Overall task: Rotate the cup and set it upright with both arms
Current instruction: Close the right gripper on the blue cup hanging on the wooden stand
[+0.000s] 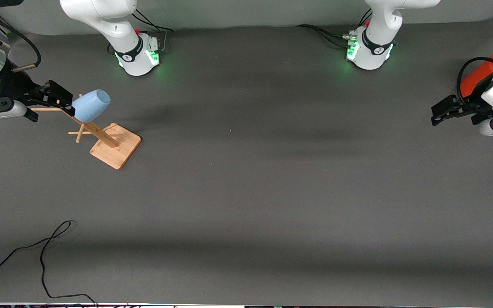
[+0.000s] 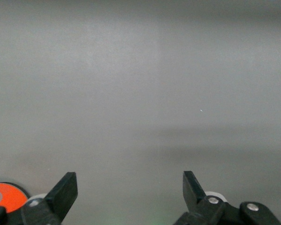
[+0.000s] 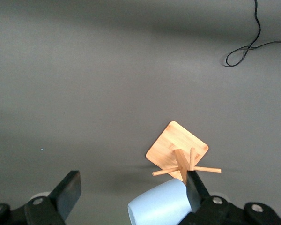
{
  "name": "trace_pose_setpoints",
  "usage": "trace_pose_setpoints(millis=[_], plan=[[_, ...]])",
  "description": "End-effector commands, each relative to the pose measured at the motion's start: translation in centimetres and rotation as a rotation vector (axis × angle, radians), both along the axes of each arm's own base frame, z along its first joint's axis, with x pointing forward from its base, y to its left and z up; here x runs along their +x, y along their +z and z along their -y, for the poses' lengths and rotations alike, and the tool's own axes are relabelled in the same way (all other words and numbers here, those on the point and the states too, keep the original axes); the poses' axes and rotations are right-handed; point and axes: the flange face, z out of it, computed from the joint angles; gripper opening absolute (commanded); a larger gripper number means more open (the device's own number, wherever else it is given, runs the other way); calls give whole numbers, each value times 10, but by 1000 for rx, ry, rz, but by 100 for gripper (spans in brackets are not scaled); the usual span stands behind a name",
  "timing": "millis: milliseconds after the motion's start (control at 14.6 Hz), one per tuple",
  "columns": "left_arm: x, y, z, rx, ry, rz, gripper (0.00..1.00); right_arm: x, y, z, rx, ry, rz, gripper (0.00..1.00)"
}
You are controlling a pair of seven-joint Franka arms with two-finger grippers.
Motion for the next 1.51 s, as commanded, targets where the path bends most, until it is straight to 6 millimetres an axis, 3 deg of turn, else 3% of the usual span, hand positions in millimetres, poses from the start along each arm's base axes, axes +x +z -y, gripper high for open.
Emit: trace_pose_setpoints(millis=[0,343,687,824,961,1167,1442], plan=[[-5,8,1,10,10,2,100,2,6,0,18,-10,-2,100],[-5,8,1,10,10,2,100,-8,7,2,17,-78,-46,100],[-5,8,1,8,10,2,100,-37,7,17,188,-768,-220,100],[-5,7,1,8,10,0,100,-42,-4,22,175,-925,-264,100],[-5,7,1,10,10,0,100,-45,-21,45,196,-1130,-343,100],[-5,8,1,8,10,0,100,-71,-49,67,202,-1196,-409,100],[-5,8,1,8,10,0,100,-105,-89,74,201,-1226,-419,100]])
